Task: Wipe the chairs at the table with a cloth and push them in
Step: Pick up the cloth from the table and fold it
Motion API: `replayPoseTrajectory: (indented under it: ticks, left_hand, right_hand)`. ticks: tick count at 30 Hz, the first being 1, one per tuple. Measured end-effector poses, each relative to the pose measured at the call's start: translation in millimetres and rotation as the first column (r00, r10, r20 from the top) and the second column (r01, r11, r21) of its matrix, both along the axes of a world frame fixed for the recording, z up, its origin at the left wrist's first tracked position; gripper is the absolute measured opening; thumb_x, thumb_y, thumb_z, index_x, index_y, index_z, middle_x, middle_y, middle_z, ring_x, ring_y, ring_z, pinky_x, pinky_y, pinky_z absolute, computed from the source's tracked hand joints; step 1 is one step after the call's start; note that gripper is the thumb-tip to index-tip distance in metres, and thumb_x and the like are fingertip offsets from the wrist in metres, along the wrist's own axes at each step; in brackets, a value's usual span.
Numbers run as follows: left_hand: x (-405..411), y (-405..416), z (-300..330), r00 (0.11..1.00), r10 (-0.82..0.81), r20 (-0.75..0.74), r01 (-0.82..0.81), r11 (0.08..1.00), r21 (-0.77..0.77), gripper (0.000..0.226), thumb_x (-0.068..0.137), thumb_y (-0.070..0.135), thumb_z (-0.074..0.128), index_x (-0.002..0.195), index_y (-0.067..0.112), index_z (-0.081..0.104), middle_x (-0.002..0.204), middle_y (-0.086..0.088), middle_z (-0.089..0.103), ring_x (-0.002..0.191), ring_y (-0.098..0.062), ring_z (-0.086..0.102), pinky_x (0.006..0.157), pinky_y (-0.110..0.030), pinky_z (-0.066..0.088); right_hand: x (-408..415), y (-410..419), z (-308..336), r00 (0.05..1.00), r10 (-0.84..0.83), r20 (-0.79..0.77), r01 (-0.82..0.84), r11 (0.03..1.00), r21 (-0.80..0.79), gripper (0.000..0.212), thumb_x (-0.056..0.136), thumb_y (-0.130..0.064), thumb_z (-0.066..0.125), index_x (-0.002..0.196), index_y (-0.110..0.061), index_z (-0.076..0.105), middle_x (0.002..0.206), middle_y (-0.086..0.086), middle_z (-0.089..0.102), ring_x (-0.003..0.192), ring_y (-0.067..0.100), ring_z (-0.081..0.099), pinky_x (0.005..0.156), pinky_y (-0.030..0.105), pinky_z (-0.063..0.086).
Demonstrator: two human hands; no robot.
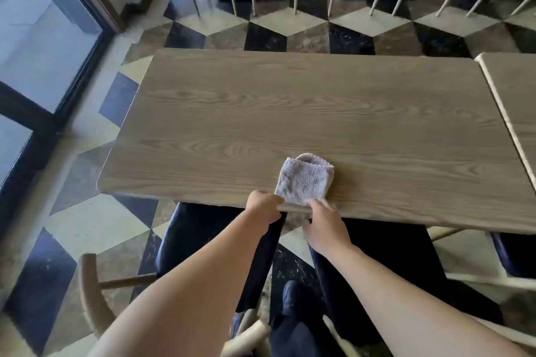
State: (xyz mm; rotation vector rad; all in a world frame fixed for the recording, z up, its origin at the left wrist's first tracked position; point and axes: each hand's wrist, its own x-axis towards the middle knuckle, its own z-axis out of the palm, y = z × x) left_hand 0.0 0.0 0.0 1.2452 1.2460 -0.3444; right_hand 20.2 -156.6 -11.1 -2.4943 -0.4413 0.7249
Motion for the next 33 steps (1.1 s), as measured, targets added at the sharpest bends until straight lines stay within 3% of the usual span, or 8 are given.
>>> replayPoseTrajectory:
  ticks: [4,9,14,18,21,24,28,33]
  left_hand:
    - [22.9,-1.0,-16.2,0.986,0.165,0.011,-0.162,0.978,-0.132,0.023,0.091,-0.003,0.063,0.112,-0.011,0.060,0.087,-0.011,0.062,0.072,-0.020,0.061,0.076,-0.035,0.058]
    - [38.5,-1.6,-27.7,0.930,0.363,-0.058,-0.368,0.917,-0.155,0.016,0.082,0.002,0.077,0.092,-0.003,0.065,0.094,-0.014,0.069,0.077,-0.023,0.069,0.062,-0.030,0.059]
    - [50.2,-7.6,-31.9,0.955,0.283,-0.086,-0.293,0.946,-0.138,0.018,0.077,0.012,0.084,0.080,0.005,0.067,0.073,-0.005,0.059,0.060,-0.014,0.051,0.055,-0.025,0.050]
    - [47.3,-10.4,-32.1,0.976,0.219,-0.003,-0.218,0.972,-0.088,0.016,0.078,-0.001,0.069,0.065,0.006,0.074,0.062,-0.006,0.067,0.058,-0.019,0.058,0.063,-0.027,0.052]
    - [37.4,-10.6,-25.6,0.974,0.209,0.088,-0.197,0.972,-0.126,0.005,0.080,0.002,0.065,0.083,0.001,0.069,0.074,-0.013,0.070,0.073,-0.025,0.065,0.080,-0.036,0.060]
    - [16.4,-3.1,-18.7,0.960,0.234,0.150,-0.210,0.964,-0.162,0.017,0.078,0.005,0.068,0.088,0.005,0.054,0.077,-0.013,0.071,0.072,-0.023,0.071,0.069,-0.038,0.062]
    - [-31.4,16.6,-7.4,0.933,0.287,0.216,-0.233,0.942,-0.243,0.023,0.077,0.007,0.070,0.095,0.003,0.057,0.082,-0.013,0.075,0.082,-0.025,0.076,0.072,-0.035,0.060]
    - [-108.7,59.9,0.2,0.876,0.420,0.235,-0.342,0.887,-0.310,0.021,0.081,0.026,0.064,0.094,0.009,0.067,0.095,-0.015,0.077,0.085,-0.024,0.075,0.072,-0.035,0.057]
  right_hand:
    - [21.9,5.4,-18.7,0.994,0.095,0.056,-0.094,0.995,-0.019,0.050,0.091,-0.010,0.057,0.140,-0.019,0.051,0.148,-0.002,0.048,0.136,0.025,0.038,0.111,0.037,0.034]
    - [36.5,7.5,-32.0,0.991,0.129,0.044,-0.126,0.990,-0.063,0.055,0.089,-0.006,0.056,0.141,-0.021,0.047,0.149,-0.003,0.046,0.136,0.022,0.037,0.114,0.037,0.034]
    - [46.8,11.2,-29.0,0.989,0.133,0.066,-0.122,0.981,-0.151,0.067,0.090,-0.014,0.061,0.150,-0.020,0.032,0.145,0.002,0.047,0.134,0.025,0.040,0.107,0.042,0.037]
    - [52.4,17.8,-30.0,0.983,0.157,0.098,-0.128,0.959,-0.253,0.073,0.088,-0.030,0.066,0.148,-0.015,0.029,0.141,0.007,0.044,0.133,0.028,0.040,0.104,0.044,0.037]
    - [50.2,25.1,-27.7,0.958,0.218,0.185,-0.158,0.943,-0.294,0.055,0.083,-0.039,0.070,0.127,-0.016,0.046,0.128,0.007,0.044,0.124,0.028,0.040,0.098,0.041,0.038]
    - [46.1,34.4,-21.8,0.938,0.271,0.217,-0.197,0.931,-0.308,0.053,0.081,-0.032,0.069,0.124,-0.010,0.047,0.135,0.009,0.042,0.128,0.030,0.037,0.104,0.038,0.039]
    - [27.4,57.7,-10.1,0.939,0.329,0.096,-0.311,0.936,-0.167,0.046,0.085,-0.007,0.057,0.128,-0.008,0.041,0.134,0.015,0.055,0.131,0.031,0.039,0.108,0.040,0.038]
    - [-28.0,108.5,-2.3,0.939,0.313,-0.143,-0.315,0.949,0.004,0.048,0.087,-0.005,0.051,0.130,-0.023,0.057,0.120,0.007,0.068,0.112,0.029,0.061,0.080,0.030,0.046]
